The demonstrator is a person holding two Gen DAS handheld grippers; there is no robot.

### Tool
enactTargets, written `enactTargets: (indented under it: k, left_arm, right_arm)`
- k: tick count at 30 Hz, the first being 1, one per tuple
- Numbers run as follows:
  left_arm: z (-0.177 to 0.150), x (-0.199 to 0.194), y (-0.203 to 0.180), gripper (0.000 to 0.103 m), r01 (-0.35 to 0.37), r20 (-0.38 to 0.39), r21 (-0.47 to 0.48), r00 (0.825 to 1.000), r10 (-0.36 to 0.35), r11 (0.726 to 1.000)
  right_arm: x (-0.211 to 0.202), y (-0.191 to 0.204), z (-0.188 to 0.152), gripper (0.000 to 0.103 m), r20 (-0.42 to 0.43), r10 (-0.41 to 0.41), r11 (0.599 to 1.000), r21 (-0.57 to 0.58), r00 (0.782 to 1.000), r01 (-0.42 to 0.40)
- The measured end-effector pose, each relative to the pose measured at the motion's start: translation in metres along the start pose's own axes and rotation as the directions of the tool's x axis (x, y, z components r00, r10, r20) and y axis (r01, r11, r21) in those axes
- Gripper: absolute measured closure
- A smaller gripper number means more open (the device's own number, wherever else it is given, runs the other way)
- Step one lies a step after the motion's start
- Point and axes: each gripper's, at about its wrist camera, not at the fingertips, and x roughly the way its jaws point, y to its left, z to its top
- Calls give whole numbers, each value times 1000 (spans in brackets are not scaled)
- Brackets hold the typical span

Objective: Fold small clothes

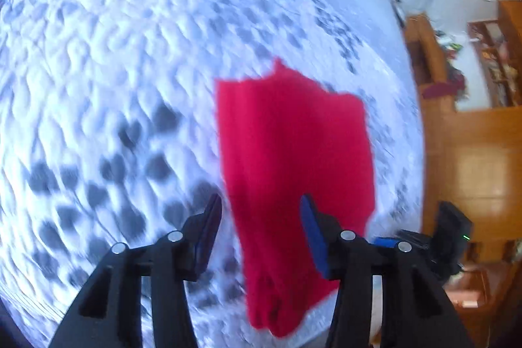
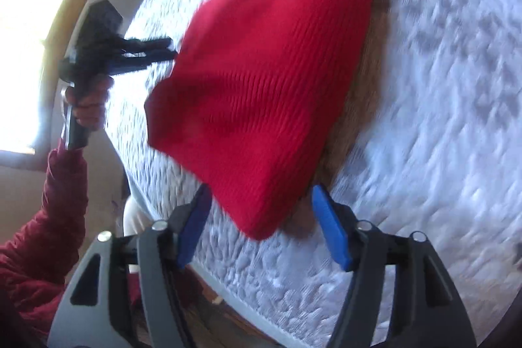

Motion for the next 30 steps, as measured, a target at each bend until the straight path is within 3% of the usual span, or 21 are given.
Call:
enactTargets:
  k: [3, 5, 8, 13, 17, 20, 22, 23, 24, 25, 28, 30]
  left_arm:
    - [19, 14, 2, 53, -41, 8, -47, 999, 42, 998]
    - [30, 14, 1, 53, -37, 35, -47, 999, 39, 998]
    - [39, 12, -6, 54, 13, 78, -14, 997, -12, 1000]
    - [42, 28, -30, 71, 59, 19, 16, 998, -60, 998]
    - [43, 39, -41, 70, 6, -9, -1, 1000, -6, 1000]
    - [41, 37, -40, 67, 10, 4, 21, 1000, -10, 1000]
    - [42, 38, -42, 70, -8, 7, 37, 1000, 7, 999]
    - [44, 41, -44, 86, -16, 8, 40, 1000, 15, 999]
    - [46, 44, -46, 94, -22, 11, 43, 1000, 21, 999]
    - [47, 44, -49, 95, -33, 29, 42, 999, 32, 999]
    - [52, 32, -64, 96, -61, 127, 63, 991, 52, 996]
    - [53, 17, -74, 96, -79, 214, 78, 975, 61, 994]
  right_arm:
    - [-11, -9, 28, 33, 43, -17, 999, 30, 999, 16]
    - [-14, -23, 51, 33, 56, 0, 998, 67, 998, -4]
    - [-6, -34, 77, 33, 50, -45, 996, 83, 998, 41]
    - [10, -42, 101, 33, 41, -47, 993, 106, 998, 42]
    - [15, -48, 113, 33, 47, -42, 991, 128, 998, 36]
    - [22, -51, 122, 33, 45, -49, 990, 132, 998, 43]
    - [22, -55, 125, 33, 43, -48, 989, 145, 998, 42]
    - [24, -57, 128, 33, 44, -44, 987, 155, 998, 37]
    - [25, -59, 130, 36, 45, -41, 986, 162, 998, 33]
    - [27, -60, 132, 48, 42, -37, 985, 168, 998, 30]
    - [30, -60, 135, 65, 45, -45, 986, 160, 998, 37]
    - [27, -61, 135, 78, 64, -44, 986, 161, 997, 33]
